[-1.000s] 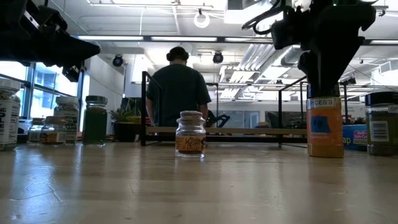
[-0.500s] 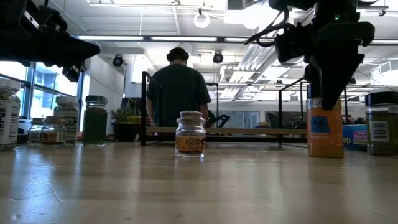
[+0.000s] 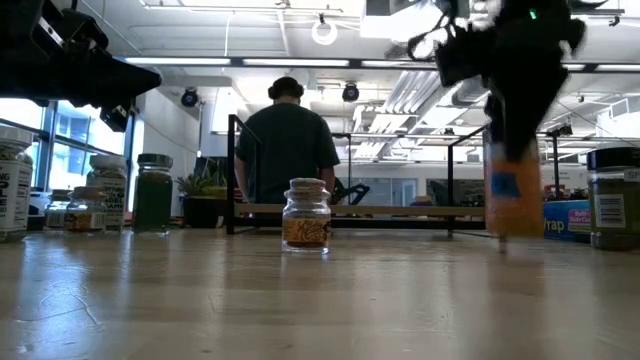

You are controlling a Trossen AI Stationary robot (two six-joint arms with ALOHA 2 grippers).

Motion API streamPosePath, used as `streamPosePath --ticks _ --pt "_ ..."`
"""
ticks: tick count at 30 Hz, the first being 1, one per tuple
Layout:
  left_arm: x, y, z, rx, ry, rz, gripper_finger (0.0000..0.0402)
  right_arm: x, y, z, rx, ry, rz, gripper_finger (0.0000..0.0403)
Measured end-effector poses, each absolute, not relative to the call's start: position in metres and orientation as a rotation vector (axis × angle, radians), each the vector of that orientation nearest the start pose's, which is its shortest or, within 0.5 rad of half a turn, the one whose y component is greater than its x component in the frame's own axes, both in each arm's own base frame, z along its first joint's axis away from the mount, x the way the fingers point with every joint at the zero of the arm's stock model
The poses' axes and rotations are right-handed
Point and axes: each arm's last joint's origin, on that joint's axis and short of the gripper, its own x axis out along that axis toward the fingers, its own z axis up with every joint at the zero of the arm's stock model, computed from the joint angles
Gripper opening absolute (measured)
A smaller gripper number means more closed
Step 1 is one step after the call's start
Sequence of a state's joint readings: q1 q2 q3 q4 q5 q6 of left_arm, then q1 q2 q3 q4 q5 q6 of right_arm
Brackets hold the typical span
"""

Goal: Shelf spices
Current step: Put the black-and-orange seasoning bottle on the shelf

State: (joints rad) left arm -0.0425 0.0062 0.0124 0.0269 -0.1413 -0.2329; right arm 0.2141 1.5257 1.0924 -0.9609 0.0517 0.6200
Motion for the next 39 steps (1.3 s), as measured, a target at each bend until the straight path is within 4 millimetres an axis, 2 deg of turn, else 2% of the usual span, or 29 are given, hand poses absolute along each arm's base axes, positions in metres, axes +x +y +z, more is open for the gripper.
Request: streamPosePath --ticks 3,6,9,11,15,18,21,25,27,32,36,39 --pt "0.097 0.0 0.17 -0.236 -0.046 0.102 0.0001 0.277 0.05 0.256 0.373 1.32 -0.304 0.0201" --pt "0.097 0.0 0.17 -0.236 -0.047 0.102 0.0001 0.285 0.028 0.302 0.447 1.243 -0.352 0.0201" --pt "0.097 0.0 0.17 -0.236 -0.047 0.102 0.0001 0.288 -0.01 0.346 0.525 1.155 -0.459 0.0201" --pt "0.097 0.0 0.17 -0.237 -0.047 0.102 0.0001 0.29 -0.042 0.37 0.56 1.113 -0.546 0.0201" --pt "0.097 0.0 0.17 -0.282 -0.054 0.103 0.0001 0.292 -0.108 0.392 0.563 1.111 -0.653 0.0201" --pt "0.097 0.0 0.171 -0.314 -0.065 0.1 0.0001 0.294 -0.154 0.386 0.492 1.167 -0.663 0.0201" --pt "0.097 0.0 0.172 -0.317 -0.067 0.1 0.0001 0.296 -0.192 0.366 0.409 1.26 -0.656 0.02" --pt "0.097 0.0 0.172 -0.319 -0.075 0.099 0.0001 0.294 -0.228 0.332 0.333 1.395 -0.59 0.02" --pt "0.097 0.0 0.172 -0.318 -0.075 0.099 0.0001 0.296 -0.243 0.317 0.315 1.395 -0.581 0.0201" --pt "0.097 0.0 0.172 -0.363 -0.077 0.099 0.0001 0.294 -0.263 0.284 0.321 1.418 -0.557 0.0202" --pt "0.097 0.0 0.172 -0.37 -0.076 0.098 0.0001 0.286 -0.264 0.262 0.342 1.464 -0.5 0.0203" --pt "0.097 0.0 0.172 -0.37 -0.076 0.099 0.0001 0.282 -0.261 0.254 0.344 1.462 -0.495 0.0204"
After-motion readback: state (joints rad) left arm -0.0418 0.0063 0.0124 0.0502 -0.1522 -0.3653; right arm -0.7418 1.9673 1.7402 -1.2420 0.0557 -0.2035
